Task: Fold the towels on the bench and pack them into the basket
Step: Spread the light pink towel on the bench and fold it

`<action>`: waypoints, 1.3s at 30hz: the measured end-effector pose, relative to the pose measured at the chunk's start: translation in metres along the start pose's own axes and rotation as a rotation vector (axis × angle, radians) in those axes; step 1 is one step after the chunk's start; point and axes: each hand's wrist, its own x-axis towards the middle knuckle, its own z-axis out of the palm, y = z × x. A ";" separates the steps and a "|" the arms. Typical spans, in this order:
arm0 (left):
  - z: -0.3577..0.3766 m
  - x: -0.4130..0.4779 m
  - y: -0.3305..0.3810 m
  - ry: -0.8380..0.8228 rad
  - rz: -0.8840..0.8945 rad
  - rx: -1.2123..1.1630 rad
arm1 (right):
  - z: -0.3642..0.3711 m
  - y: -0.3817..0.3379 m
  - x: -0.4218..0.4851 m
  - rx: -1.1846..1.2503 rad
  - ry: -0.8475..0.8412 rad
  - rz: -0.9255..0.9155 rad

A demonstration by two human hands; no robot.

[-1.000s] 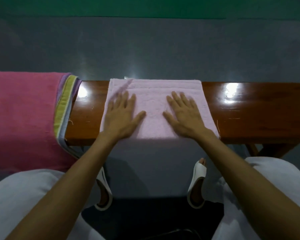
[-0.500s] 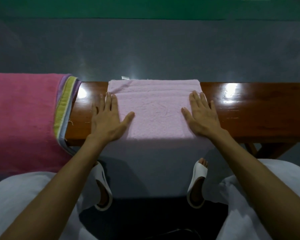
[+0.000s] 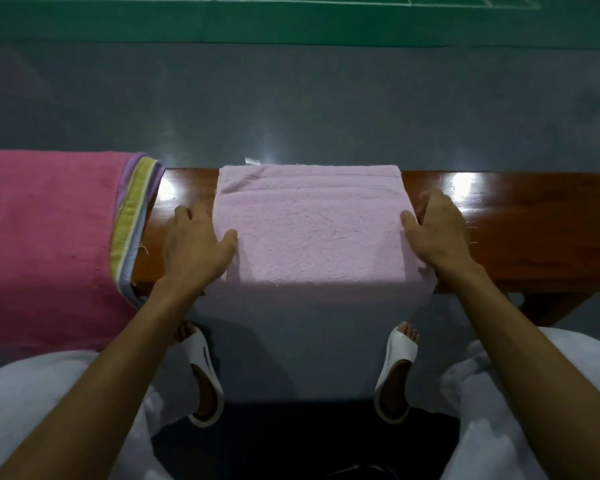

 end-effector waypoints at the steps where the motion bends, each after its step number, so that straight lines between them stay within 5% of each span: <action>1: -0.002 -0.001 -0.001 -0.021 -0.020 0.002 | 0.000 0.001 0.001 -0.003 -0.005 0.047; 8: 0.000 0.001 0.002 -0.004 -0.057 -0.036 | 0.001 -0.001 0.003 -0.019 -0.053 0.143; 15: 0.002 0.008 0.007 -0.048 0.041 0.021 | 0.002 -0.012 -0.002 -0.165 -0.032 -0.006; 26: -0.017 0.016 0.000 -0.185 -0.150 -0.525 | -0.021 -0.011 0.003 0.443 -0.245 0.205; 31: -0.028 0.023 -0.016 -0.361 -0.089 -0.600 | -0.033 -0.007 0.002 0.458 -0.353 0.084; 39: -0.032 0.019 -0.018 -0.329 0.008 -0.612 | -0.035 -0.003 -0.004 0.433 -0.322 0.005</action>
